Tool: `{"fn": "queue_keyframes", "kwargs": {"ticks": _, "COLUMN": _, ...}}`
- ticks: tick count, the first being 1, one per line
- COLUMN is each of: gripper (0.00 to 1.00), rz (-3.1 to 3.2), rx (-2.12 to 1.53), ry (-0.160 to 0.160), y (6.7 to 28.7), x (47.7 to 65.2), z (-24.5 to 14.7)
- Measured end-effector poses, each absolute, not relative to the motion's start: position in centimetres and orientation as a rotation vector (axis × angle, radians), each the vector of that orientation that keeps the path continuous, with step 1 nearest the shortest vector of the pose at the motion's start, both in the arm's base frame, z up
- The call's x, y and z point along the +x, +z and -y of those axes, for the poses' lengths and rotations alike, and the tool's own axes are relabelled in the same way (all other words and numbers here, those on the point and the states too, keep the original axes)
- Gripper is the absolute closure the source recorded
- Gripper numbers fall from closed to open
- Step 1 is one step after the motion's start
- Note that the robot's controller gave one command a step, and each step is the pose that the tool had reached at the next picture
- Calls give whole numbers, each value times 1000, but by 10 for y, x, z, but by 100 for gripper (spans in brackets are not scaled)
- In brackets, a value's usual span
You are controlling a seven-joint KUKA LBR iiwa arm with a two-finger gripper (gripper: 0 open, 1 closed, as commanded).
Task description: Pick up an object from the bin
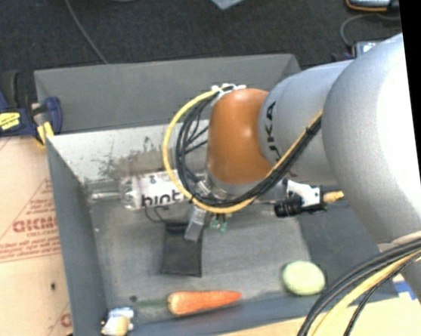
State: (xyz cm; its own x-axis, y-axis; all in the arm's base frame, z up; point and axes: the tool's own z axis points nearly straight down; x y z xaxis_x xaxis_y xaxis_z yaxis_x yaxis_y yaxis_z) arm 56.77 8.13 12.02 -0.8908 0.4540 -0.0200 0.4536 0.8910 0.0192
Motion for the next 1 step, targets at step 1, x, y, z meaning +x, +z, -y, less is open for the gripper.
{"fn": "queue_keyframes", "kwargs": {"ticks": 1, "gripper": 100, "rz": -3021, "rx": 713, "ry": 30, "y": 154, "x": 578, "z": -85}}
